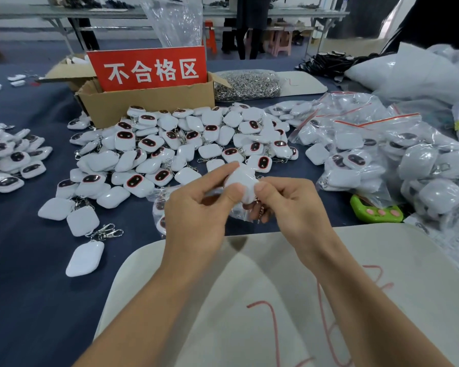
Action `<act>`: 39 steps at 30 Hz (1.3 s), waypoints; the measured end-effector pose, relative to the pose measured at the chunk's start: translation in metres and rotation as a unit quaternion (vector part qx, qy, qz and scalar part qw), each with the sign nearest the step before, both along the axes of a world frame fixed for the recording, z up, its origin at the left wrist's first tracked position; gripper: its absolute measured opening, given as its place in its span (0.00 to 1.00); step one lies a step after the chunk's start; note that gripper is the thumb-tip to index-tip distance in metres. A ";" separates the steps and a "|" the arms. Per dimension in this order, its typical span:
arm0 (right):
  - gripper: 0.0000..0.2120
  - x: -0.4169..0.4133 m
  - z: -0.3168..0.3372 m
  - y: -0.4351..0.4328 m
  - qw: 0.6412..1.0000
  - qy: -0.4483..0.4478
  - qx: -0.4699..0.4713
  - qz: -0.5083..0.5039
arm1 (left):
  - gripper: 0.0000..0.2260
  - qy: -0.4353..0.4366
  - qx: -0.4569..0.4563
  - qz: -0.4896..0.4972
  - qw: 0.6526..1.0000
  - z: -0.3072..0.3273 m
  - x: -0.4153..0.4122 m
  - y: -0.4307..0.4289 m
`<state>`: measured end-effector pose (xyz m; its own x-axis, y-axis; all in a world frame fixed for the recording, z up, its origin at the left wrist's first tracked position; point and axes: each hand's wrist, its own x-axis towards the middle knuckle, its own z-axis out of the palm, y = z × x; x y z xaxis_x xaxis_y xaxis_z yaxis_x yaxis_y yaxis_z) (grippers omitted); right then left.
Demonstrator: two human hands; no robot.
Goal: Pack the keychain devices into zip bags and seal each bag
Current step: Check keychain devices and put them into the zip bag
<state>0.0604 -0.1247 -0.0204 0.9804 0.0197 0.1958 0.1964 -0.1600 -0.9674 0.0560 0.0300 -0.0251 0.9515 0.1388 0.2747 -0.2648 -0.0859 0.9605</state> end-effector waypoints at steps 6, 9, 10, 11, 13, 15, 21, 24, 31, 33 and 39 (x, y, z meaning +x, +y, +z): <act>0.15 -0.002 0.000 0.002 1.000 0.004 -0.015 -0.003 | 0.16 0.022 -0.071 0.007 0.997 0.003 0.002 0.003; 0.13 -0.005 0.002 0.002 1.000 0.009 0.014 0.002 | 0.13 0.028 -0.058 0.006 0.998 0.003 0.000 0.002; 0.12 -0.006 0.001 0.004 1.000 0.011 0.014 -0.008 | 0.12 0.018 -0.035 0.016 0.999 0.001 -0.001 0.002; 0.10 -0.006 0.000 0.005 0.999 0.013 0.004 -0.030 | 0.11 0.000 0.003 0.039 0.999 -0.001 -0.001 0.001; 0.05 -0.004 -0.003 0.004 0.995 0.023 -0.012 -0.093 | 0.07 -0.039 0.097 0.101 0.989 -0.004 -0.002 -0.002; 0.06 0.001 -0.004 -0.003 0.985 0.038 -0.003 -0.170 | 0.07 -0.036 0.206 0.140 0.968 -0.007 -0.002 -0.009; 0.07 0.000 -0.006 -0.011 0.969 0.075 -0.029 -0.232 | 0.16 0.058 0.532 0.131 0.835 -0.013 0.005 -0.022; 0.02 -0.001 -0.007 -0.008 0.964 0.059 -0.088 -0.245 | 0.16 0.020 0.496 0.138 0.857 -0.015 0.004 -0.017; 0.07 0.004 -0.010 0.004 0.987 0.046 -0.082 -0.133 | 0.12 -0.056 0.410 0.091 0.906 -0.009 -0.006 -0.017; 0.08 0.005 -0.009 0.009 0.992 0.030 -0.075 -0.092 | 0.11 -0.108 0.389 0.086 0.911 -0.007 -0.008 -0.016; 0.14 0.007 -0.005 0.007 0.985 0.056 -0.162 0.026 | 0.09 -0.180 0.343 0.051 0.921 -0.006 -0.011 -0.014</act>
<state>0.0674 -0.1179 -0.0250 0.9915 0.1143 0.0616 0.1074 -0.4560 -0.8835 0.0448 0.0163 -0.0307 0.7736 -0.1006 0.6257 -0.5116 -0.6817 0.5230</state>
